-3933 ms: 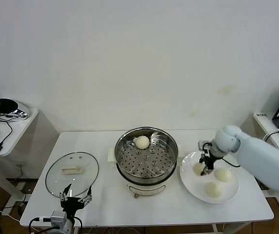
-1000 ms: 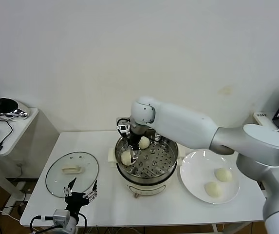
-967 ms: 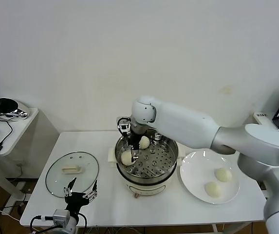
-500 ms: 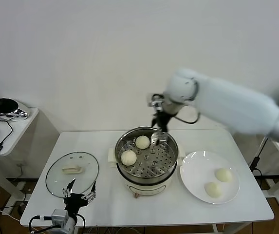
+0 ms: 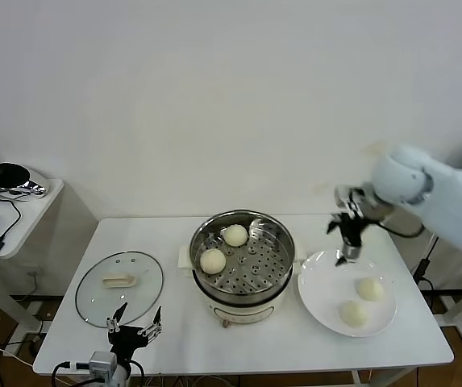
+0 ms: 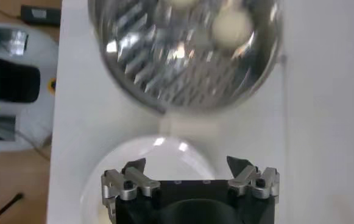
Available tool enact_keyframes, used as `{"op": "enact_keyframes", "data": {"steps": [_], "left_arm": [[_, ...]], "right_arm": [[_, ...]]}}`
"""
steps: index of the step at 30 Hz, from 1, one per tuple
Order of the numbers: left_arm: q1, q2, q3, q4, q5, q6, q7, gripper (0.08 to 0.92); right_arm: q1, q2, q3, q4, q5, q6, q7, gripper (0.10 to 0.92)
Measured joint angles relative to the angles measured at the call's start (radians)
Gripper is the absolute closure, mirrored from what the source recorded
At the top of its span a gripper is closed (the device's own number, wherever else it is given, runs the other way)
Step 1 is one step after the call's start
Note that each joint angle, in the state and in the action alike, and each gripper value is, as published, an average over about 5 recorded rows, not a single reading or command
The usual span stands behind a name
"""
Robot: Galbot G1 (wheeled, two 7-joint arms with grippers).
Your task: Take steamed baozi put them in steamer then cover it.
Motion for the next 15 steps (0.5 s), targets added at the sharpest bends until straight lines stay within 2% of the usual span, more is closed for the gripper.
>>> {"op": "enact_keyframes", "data": {"steps": [15], "left_arm": [[0.016,-0.034,0.018,0.009,0.052,-0.001,0.0,0.177]], "right_arm": [[-0.343,-0.02,0.216,-0.068,-0.17,0.086,0.008,0.203]]}}
